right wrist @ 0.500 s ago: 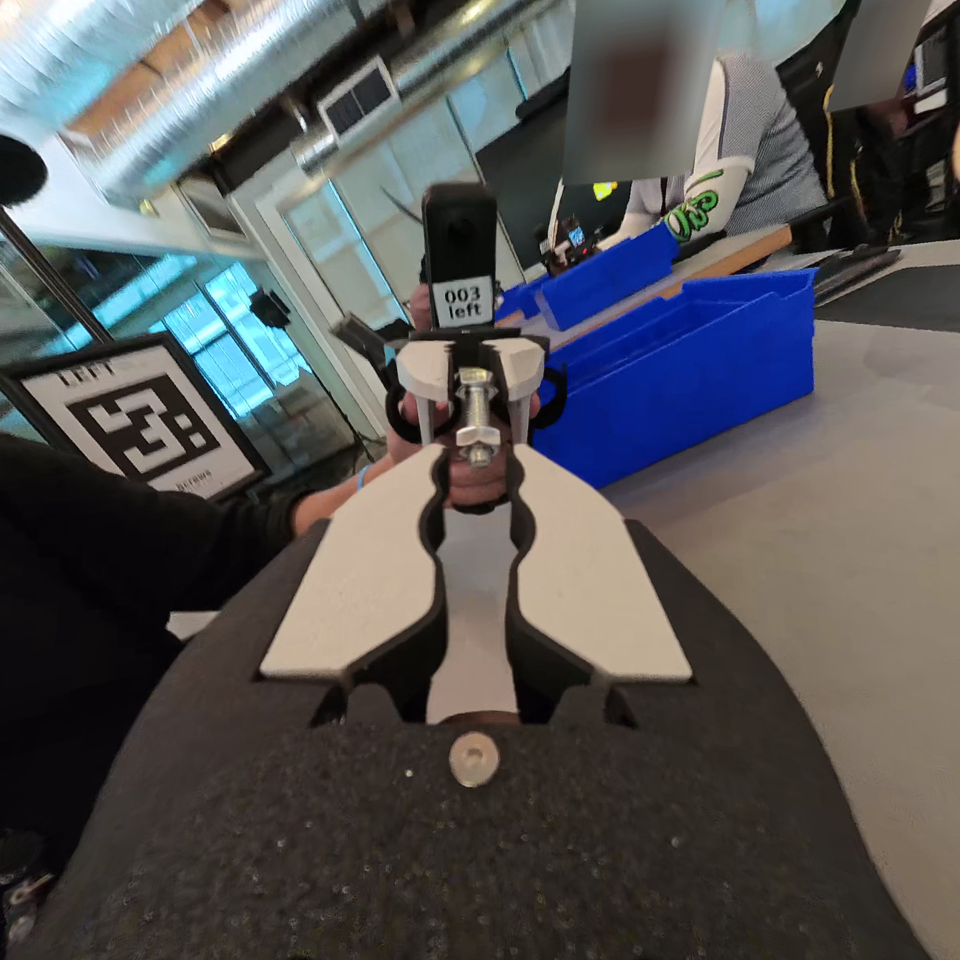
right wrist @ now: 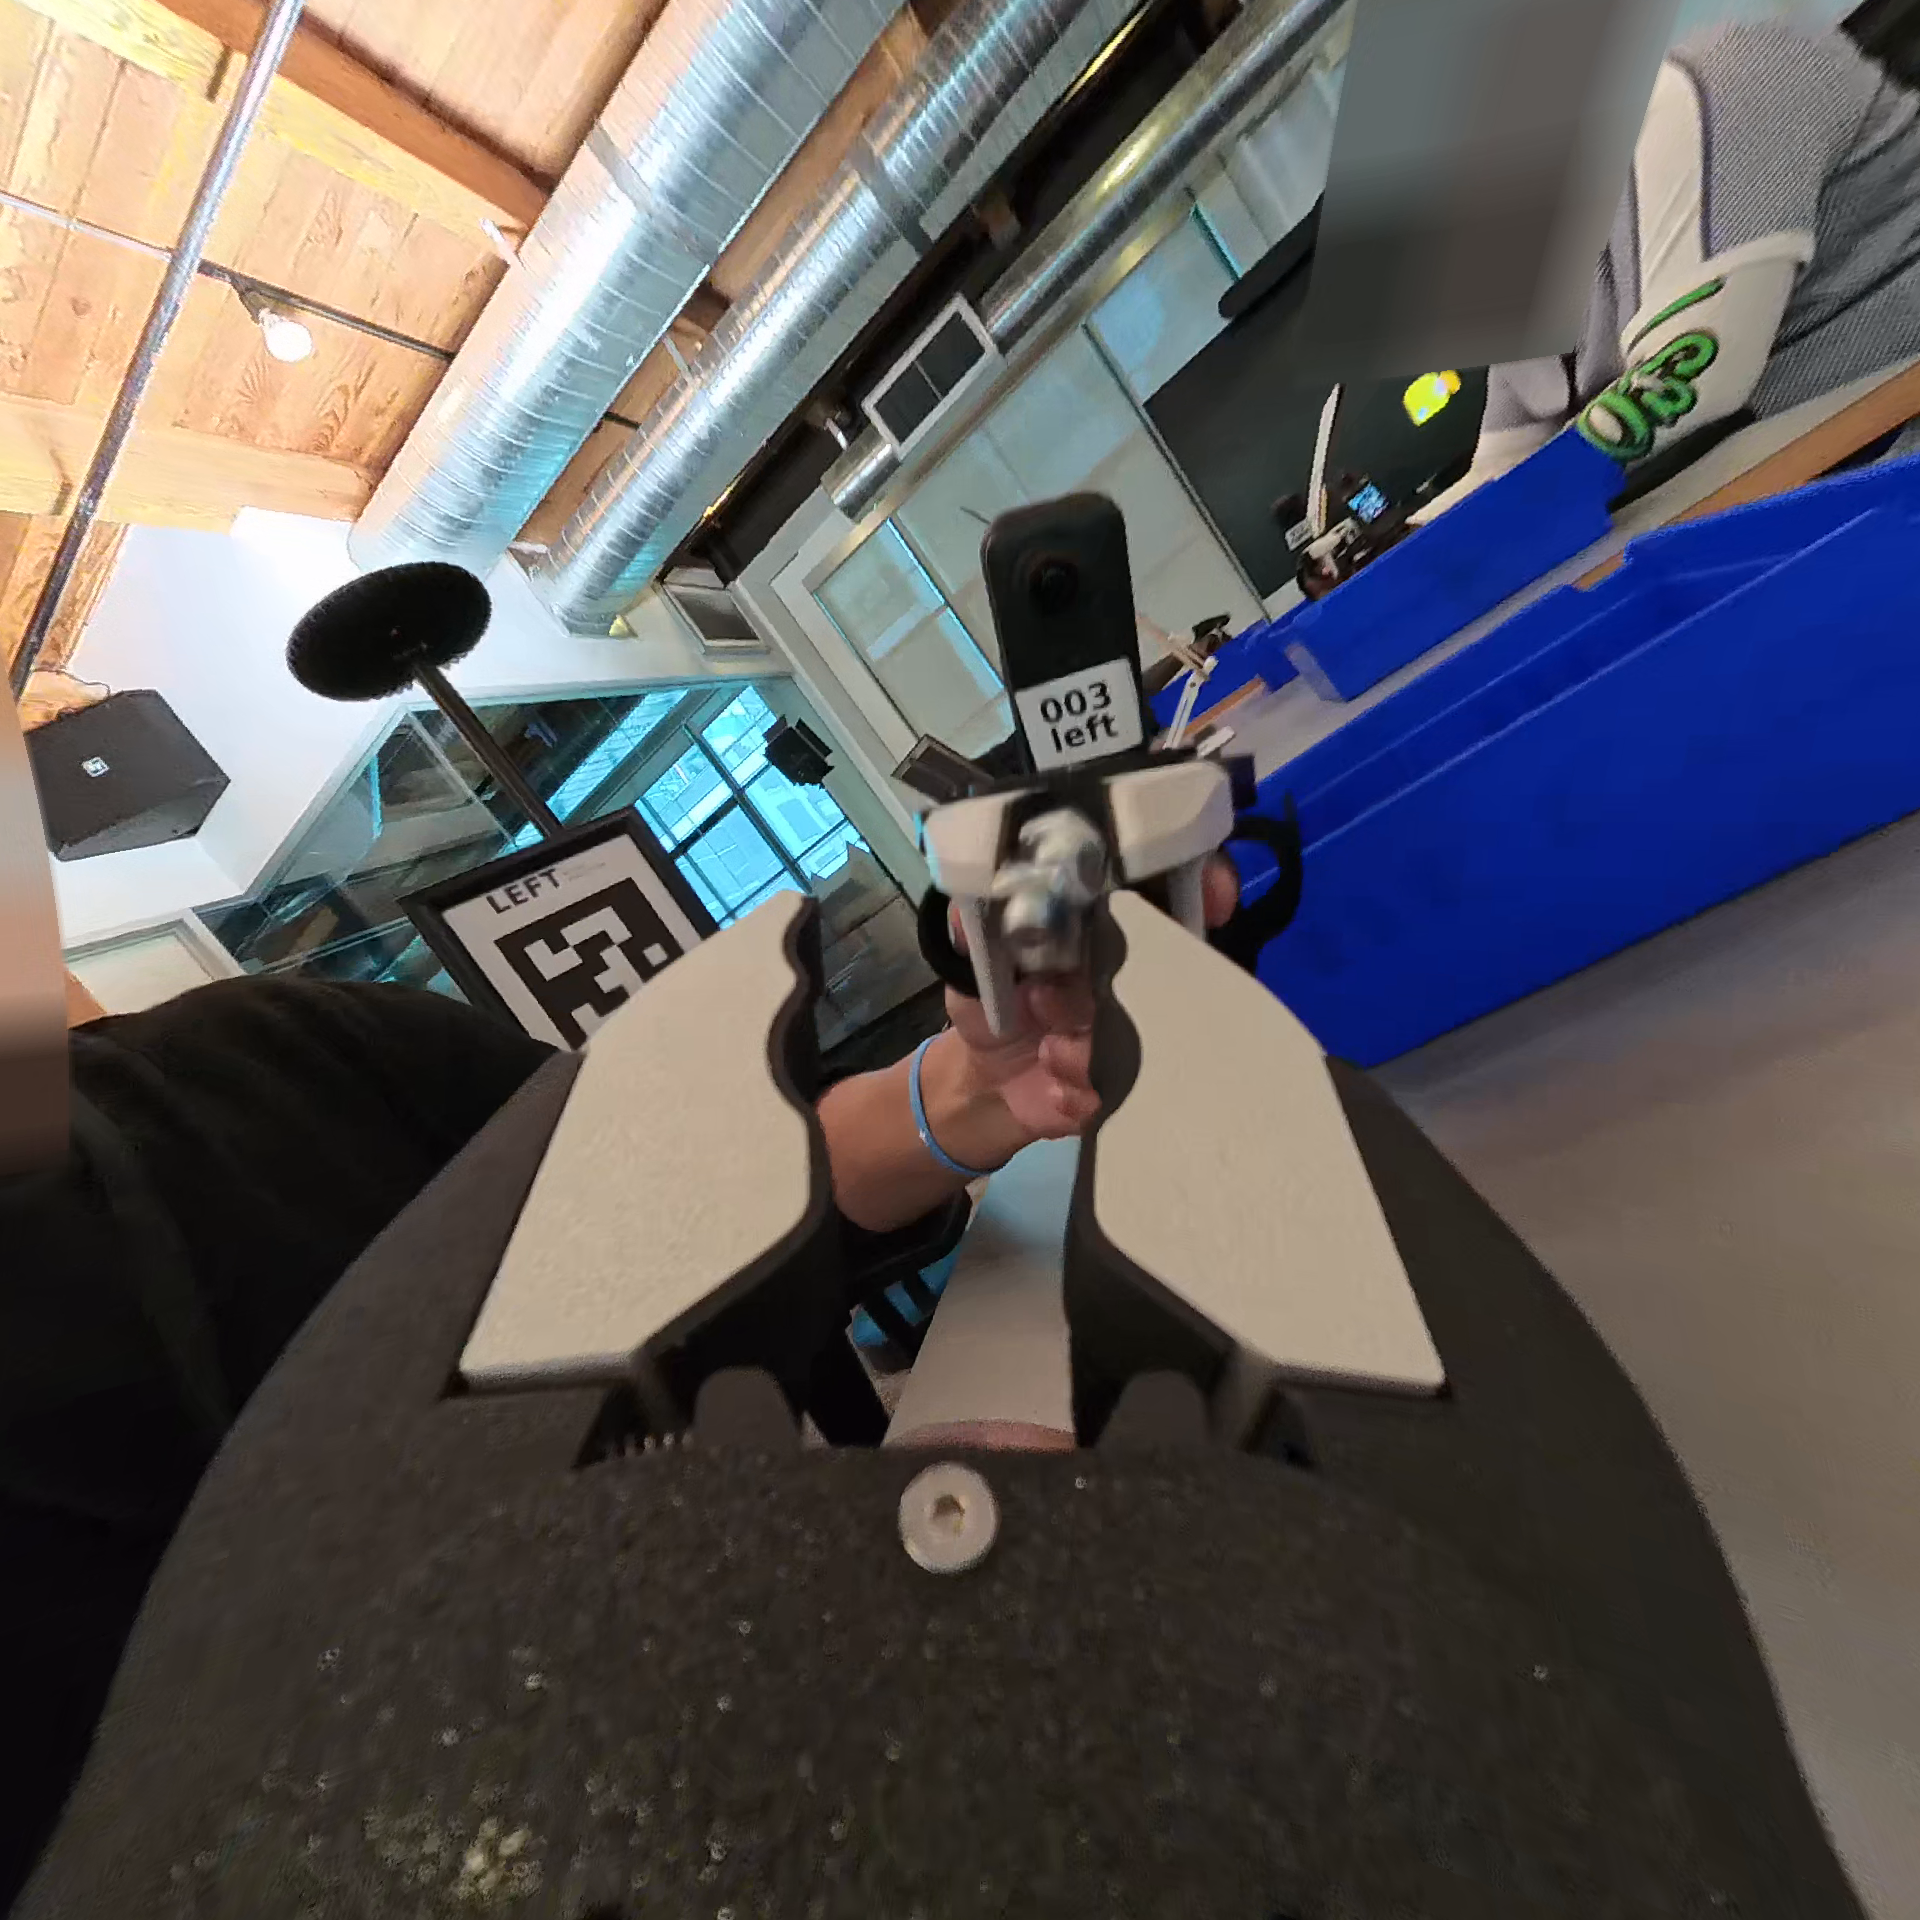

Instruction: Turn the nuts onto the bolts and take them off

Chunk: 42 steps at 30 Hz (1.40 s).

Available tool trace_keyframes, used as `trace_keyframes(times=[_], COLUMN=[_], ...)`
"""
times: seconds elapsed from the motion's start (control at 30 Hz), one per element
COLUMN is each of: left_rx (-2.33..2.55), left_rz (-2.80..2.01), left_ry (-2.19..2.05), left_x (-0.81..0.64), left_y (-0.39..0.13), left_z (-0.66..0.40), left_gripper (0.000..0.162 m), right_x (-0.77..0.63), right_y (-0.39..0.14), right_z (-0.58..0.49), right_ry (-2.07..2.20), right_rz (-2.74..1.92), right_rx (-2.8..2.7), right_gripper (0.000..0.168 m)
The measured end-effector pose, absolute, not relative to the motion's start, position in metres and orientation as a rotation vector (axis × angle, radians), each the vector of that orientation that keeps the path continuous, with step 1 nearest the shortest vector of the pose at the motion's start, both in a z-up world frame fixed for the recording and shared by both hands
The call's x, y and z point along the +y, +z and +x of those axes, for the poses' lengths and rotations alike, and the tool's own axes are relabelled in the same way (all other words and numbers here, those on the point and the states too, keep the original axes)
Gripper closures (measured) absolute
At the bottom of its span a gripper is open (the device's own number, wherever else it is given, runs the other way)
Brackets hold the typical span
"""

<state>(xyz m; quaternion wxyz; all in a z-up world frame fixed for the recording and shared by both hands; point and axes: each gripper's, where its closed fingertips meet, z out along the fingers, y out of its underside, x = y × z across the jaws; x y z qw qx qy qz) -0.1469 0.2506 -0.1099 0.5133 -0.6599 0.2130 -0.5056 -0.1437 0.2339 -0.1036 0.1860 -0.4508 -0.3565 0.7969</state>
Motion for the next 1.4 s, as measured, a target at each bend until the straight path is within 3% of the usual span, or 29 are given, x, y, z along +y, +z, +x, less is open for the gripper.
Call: trace_keyframes(times=[0.3,0.47,0.57,0.67,0.83,0.9,0.93,1.03,1.1,1.3,1.4], left_rx=[0.485,0.417,0.386,0.401,0.468,0.491,0.493,0.508,0.513,0.519,0.528], left_rz=[-1.580,-1.480,-1.464,-1.477,-1.526,-1.552,-1.553,-1.532,-1.526,-1.509,-1.524], left_ry=[-1.195,-1.246,-1.255,-1.246,-1.228,-1.187,-1.184,-1.203,-1.203,-1.206,-1.181], left_x=[0.238,0.241,0.243,0.243,0.240,0.241,0.241,0.238,0.236,0.235,0.235], left_y=[-0.113,-0.102,-0.104,-0.107,-0.116,-0.121,-0.121,-0.115,-0.114,-0.112,-0.114], left_z=[-0.144,-0.154,-0.161,-0.162,-0.153,-0.148,-0.146,-0.142,-0.141,-0.145,-0.145], left_gripper=[0.144,0.144,0.144,0.145,0.145,0.145,0.145,0.145,0.145,0.145,0.145], right_x=[0.240,0.214,0.219,0.225,0.239,0.239,0.239,0.247,0.240,0.218,0.221], right_y=[-0.131,-0.124,-0.111,-0.117,-0.118,-0.120,-0.124,-0.133,-0.137,-0.131,-0.133], right_z=[-0.142,-0.148,-0.148,-0.149,-0.149,-0.148,-0.149,-0.152,-0.152,-0.153,-0.153], right_ry=[1.968,2.263,2.286,2.181,2.134,2.113,2.073,2.034,2.127,2.360,2.235], right_rz=[-1.421,-1.373,-1.330,-1.344,-1.381,-1.388,-1.419,-1.480,-1.502,-1.420,-1.418], right_rx=[-1.198,-1.141,-1.075,-1.090,-1.010,-1.046,-1.070,-1.029,-1.040,-1.043,-1.094], right_gripper=[0.121,0.114,0.121,0.143,0.151,0.164,0.161,0.133,0.128,0.150,0.151])
